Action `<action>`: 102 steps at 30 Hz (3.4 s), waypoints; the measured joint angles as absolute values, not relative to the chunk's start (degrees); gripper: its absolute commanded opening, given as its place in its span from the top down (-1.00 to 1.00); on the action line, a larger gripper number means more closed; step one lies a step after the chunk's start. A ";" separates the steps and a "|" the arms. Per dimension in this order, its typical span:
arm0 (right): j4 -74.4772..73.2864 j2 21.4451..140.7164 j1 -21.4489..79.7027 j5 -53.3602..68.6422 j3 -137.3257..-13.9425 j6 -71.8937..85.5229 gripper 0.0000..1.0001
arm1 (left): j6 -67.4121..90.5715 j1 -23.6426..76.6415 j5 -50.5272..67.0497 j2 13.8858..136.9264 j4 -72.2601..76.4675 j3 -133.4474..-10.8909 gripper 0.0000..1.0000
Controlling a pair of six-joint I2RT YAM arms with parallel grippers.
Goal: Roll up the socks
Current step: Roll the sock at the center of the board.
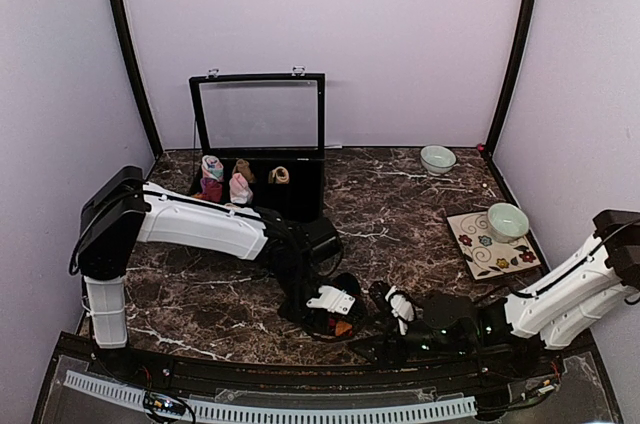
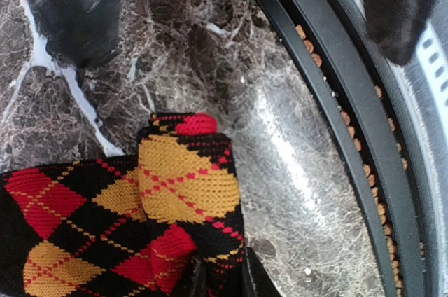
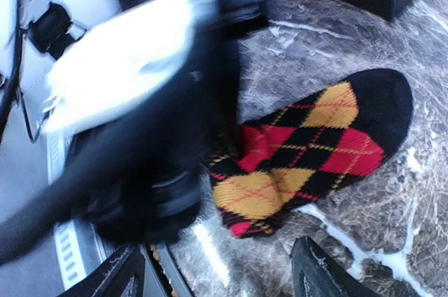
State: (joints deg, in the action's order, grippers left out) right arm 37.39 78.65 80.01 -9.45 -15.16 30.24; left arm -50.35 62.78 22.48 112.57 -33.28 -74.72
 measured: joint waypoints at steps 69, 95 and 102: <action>28.38 99.00 84.27 -20.32 -32.69 -10.13 1.00 | -49.43 55.11 45.52 130.06 -62.83 -95.44 0.12; 53.67 101.65 78.87 -10.70 -19.94 25.80 1.00 | -42.19 48.82 32.51 101.41 -41.89 -72.77 0.11; 56.07 103.35 77.14 -7.64 -20.01 34.61 1.00 | -44.56 53.17 33.41 95.61 -38.44 -64.75 0.13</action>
